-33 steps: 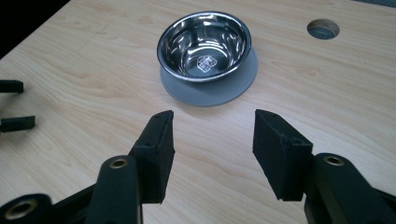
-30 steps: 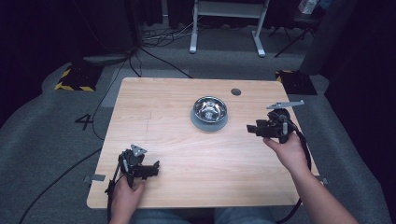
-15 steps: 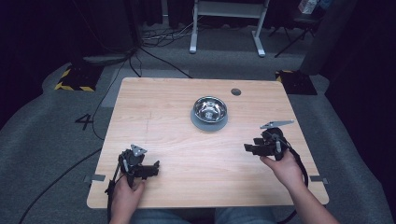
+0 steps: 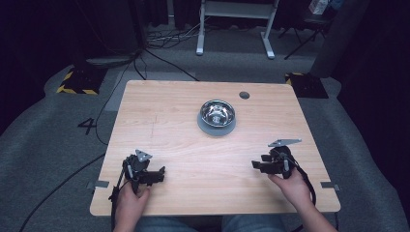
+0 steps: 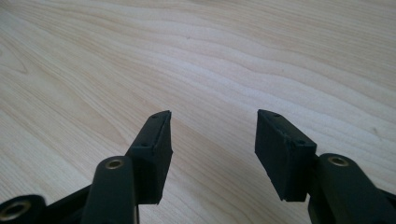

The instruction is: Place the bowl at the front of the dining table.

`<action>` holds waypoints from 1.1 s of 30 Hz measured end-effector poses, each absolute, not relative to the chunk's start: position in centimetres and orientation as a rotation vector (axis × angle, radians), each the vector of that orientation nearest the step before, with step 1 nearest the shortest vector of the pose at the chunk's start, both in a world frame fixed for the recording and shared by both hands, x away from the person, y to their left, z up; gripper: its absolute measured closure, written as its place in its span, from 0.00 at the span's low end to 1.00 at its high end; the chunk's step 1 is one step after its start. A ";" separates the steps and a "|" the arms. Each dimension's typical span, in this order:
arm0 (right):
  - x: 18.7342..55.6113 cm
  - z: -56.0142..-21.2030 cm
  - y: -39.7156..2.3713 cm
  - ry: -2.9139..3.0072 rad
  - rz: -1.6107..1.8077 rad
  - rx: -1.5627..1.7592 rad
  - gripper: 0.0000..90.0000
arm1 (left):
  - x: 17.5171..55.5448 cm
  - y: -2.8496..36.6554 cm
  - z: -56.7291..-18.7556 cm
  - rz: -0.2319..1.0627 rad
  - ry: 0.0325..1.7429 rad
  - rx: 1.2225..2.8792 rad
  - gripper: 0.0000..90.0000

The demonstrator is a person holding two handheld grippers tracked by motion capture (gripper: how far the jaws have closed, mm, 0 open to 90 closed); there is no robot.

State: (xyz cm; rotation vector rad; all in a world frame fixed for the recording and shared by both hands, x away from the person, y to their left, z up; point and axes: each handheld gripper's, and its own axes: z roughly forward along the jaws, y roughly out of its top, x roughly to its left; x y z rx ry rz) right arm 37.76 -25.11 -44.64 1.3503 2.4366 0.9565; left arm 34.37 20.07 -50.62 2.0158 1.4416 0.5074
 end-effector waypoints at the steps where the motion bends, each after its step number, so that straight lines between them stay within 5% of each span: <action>1: 37.8 -44.6 -25.1 2.437 0.957 1.350 0.51 | 34.4 20.1 -50.6 0.507 1.441 2.016 0.03; 21: 34.8 -48.6 -24.7 2.358 0.976 1.235 0.49 | 34.4 20.1 -50.6 0.506 1.444 2.018 0.03; 33: 34.5 -50.5 -25.0 2.267 1.008 1.189 0.28 | 34.4 20.1 -50.6 0.508 1.444 2.018 0.03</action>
